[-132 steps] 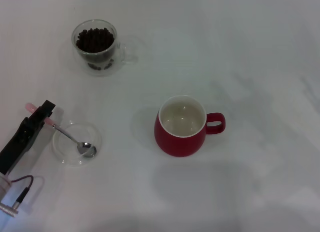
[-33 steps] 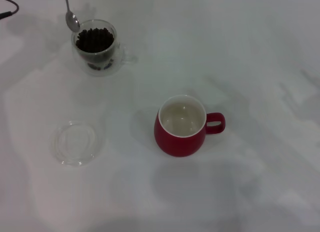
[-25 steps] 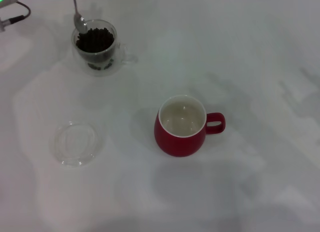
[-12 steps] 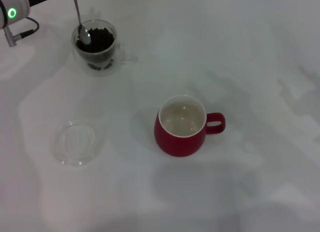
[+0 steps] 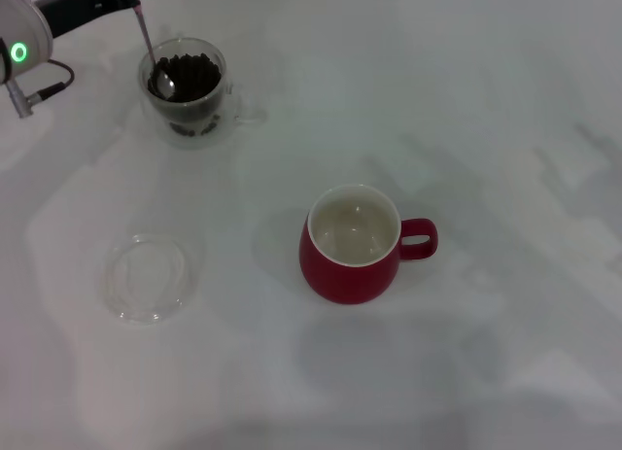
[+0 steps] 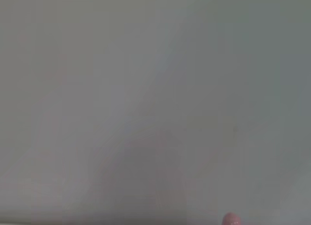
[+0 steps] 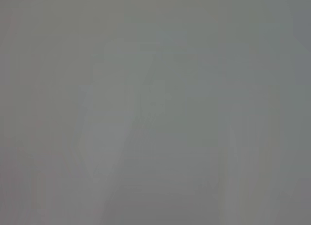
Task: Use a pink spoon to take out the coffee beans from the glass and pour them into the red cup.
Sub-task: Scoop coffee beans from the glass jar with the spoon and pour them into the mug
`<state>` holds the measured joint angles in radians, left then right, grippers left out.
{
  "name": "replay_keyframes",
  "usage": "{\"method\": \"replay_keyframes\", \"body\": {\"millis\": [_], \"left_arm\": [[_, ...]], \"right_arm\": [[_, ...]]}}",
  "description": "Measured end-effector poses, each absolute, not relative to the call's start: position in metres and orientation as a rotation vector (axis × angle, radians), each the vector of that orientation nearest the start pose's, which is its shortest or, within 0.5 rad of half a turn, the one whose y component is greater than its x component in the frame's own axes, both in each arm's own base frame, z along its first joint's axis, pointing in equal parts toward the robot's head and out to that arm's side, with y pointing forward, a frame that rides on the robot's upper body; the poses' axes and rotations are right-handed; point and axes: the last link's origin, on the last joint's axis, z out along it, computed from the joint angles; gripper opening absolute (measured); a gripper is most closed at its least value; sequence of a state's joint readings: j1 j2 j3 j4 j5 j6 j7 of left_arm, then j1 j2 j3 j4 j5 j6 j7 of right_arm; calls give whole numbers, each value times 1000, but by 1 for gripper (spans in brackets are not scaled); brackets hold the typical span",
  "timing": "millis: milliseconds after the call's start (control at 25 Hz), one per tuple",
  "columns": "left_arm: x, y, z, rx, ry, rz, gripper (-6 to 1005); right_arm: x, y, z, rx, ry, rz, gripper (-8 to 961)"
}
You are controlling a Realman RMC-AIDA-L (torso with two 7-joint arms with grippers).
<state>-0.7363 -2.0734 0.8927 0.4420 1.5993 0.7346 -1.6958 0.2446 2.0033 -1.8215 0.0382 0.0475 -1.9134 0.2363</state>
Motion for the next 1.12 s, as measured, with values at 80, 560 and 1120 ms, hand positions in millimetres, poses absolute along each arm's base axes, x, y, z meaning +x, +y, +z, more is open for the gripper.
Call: {"method": "replay_keyframes", "body": {"millis": [80, 560, 1120], "left_arm": [[-248, 443, -15, -2027, -1167, -707, 121], [-262, 433, -18, -1908, -1343, -826, 120], [-272, 419, -22, -1820, -1546, -953, 120]], "right_arm": [[331, 214, 40, -1716, 87, 998, 661], [332, 215, 40, -1714, 94, 993, 660], [334, 218, 40, -1711, 104, 976, 660]]}}
